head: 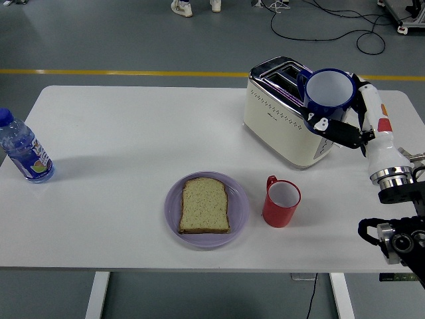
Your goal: Pick up the cup,pour liquid into bread,place the cup on the desk
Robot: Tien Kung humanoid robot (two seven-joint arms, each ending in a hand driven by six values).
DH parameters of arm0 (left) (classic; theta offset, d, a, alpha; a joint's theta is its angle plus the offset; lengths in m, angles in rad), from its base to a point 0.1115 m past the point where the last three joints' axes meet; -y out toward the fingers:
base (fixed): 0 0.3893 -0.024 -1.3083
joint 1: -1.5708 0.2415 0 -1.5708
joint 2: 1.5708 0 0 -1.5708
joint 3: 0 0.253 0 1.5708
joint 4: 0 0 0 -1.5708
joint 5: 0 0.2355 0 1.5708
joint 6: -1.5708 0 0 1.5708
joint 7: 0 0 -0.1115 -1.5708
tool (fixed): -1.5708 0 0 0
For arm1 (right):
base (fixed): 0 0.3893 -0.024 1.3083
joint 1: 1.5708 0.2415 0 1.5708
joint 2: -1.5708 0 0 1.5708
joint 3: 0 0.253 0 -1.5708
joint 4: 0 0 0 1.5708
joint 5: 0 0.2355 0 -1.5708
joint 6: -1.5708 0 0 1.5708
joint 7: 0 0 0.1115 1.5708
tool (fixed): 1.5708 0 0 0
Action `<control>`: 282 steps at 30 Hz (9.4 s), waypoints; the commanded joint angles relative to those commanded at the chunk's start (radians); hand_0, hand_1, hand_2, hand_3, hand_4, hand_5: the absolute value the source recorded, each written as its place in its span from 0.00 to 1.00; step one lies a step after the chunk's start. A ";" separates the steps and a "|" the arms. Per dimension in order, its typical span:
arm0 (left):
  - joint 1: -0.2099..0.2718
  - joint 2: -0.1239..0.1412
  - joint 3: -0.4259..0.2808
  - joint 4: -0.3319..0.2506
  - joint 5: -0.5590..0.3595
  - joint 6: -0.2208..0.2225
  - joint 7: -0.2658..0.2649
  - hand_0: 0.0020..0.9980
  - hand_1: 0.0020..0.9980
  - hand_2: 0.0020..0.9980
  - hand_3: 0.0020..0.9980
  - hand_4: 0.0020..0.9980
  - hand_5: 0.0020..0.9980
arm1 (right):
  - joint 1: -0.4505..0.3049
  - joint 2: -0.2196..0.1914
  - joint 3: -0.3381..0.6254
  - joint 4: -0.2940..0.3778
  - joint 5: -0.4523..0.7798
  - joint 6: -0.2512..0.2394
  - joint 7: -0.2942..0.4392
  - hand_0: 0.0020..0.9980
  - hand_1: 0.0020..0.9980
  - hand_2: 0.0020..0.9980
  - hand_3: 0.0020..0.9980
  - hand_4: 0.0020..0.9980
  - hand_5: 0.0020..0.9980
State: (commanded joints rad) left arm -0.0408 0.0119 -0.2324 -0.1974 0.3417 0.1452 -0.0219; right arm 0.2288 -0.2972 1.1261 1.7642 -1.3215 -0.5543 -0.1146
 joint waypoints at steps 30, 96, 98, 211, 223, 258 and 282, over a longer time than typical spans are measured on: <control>-0.024 0.002 -0.018 -0.002 0.008 -0.001 0.001 0.64 0.60 0.59 0.52 0.30 0.76 | -0.123 0.117 0.060 -0.491 0.214 0.045 0.509 0.50 0.45 0.56 0.56 0.50 0.00; -0.017 -0.002 -0.007 0.000 0.004 0.000 0.000 0.65 0.60 0.60 0.53 0.29 0.77 | -0.031 0.167 -0.110 -0.915 0.246 0.051 0.623 0.50 0.53 0.79 0.96 0.90 0.00; -0.016 -0.003 -0.004 0.000 0.004 -0.001 0.000 0.65 0.60 0.60 0.53 0.29 0.77 | -0.032 0.168 -0.109 -0.915 0.241 0.054 0.620 0.50 0.53 0.79 0.96 0.90 0.00; -0.027 -0.001 -0.014 -0.001 0.011 -0.002 0.001 0.65 0.60 0.59 0.53 0.29 0.76 | -0.171 0.179 0.436 -0.448 1.276 0.588 0.166 0.67 0.61 0.66 0.62 0.62 0.35; -0.032 -0.001 -0.016 -0.002 0.013 -0.003 0.001 0.65 0.60 0.59 0.53 0.29 0.75 | -0.167 0.183 0.444 -0.463 1.297 0.572 0.177 0.67 0.60 0.65 0.62 0.61 0.33; -0.019 -0.004 0.036 0.005 0.000 -0.002 0.001 0.65 0.60 0.59 0.53 0.29 0.75 | -0.188 0.181 0.439 -0.463 1.320 0.564 0.195 0.64 0.57 0.64 0.61 0.61 0.33; -0.031 0.000 0.016 0.003 0.012 -0.003 0.002 0.64 0.60 0.59 0.53 0.30 0.76 | -0.188 0.189 0.451 -0.464 1.309 0.558 0.185 0.61 0.52 0.63 0.61 0.60 0.29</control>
State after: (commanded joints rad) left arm -0.0721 0.0123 -0.2161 -0.1939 0.3532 0.1427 -0.0204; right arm 0.0407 -0.1080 1.5776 1.3006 -0.0122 0.0041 0.0700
